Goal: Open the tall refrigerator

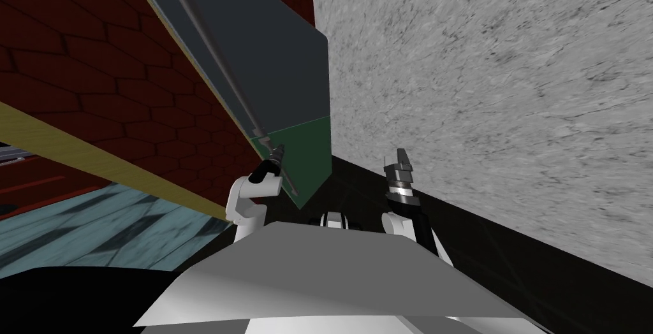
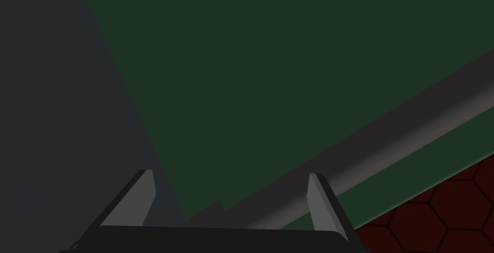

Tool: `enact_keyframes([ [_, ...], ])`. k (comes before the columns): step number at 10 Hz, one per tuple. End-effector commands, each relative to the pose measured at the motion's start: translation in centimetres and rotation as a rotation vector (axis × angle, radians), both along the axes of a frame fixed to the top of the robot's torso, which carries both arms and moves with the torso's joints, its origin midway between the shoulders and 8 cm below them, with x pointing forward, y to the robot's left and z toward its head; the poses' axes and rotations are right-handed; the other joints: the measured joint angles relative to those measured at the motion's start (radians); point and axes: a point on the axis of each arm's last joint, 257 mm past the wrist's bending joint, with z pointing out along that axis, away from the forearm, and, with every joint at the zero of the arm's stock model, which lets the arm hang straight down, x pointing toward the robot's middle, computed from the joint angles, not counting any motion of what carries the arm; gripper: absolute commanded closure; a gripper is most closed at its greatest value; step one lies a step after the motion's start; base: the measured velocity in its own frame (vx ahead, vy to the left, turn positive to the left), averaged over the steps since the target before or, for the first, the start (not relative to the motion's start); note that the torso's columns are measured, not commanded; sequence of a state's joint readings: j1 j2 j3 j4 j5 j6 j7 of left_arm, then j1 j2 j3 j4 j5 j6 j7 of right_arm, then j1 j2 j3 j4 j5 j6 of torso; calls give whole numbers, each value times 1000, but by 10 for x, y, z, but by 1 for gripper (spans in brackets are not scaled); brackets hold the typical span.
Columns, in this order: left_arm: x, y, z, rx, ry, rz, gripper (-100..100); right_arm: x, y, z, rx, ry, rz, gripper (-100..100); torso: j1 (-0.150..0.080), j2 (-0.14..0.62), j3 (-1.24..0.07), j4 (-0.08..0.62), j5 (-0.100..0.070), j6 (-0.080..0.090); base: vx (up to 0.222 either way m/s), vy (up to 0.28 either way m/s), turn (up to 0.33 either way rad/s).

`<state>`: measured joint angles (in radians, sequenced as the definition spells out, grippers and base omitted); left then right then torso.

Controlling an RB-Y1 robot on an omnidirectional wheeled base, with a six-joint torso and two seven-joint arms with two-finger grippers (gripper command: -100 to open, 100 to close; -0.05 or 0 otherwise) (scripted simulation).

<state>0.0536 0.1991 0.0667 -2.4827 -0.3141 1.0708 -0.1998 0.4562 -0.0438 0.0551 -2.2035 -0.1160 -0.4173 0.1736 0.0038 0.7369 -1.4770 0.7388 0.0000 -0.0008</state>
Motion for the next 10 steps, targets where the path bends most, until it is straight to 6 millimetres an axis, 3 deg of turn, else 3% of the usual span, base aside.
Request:
enact_keyframes([
  [1,-8,1,20,15,-37,4,-100,0,0,0,0,0,0,0,6,-5,-5,5,-3,-4,-8,45,-22],
  [6,-22,-5,54,26,-112,-7,-100,0,0,0,0,0,0,0,7,-6,-5,1,0,-1,13,45,15],
  [7,-19,-5,46,18,-92,-9,-100,0,0,0,0,0,0,0,4,-4,-3,0,0,0,4,33,-1],
  [9,-20,-5,49,20,-97,-7,-100,0,0,0,0,0,0,0,-4,-4,-2,-2,0,1,70,35,-34],
  [10,-21,-5,49,20,-96,-5,100,0,0,0,0,0,0,0,-6,0,0,-1,0,1,6,8,20],
])
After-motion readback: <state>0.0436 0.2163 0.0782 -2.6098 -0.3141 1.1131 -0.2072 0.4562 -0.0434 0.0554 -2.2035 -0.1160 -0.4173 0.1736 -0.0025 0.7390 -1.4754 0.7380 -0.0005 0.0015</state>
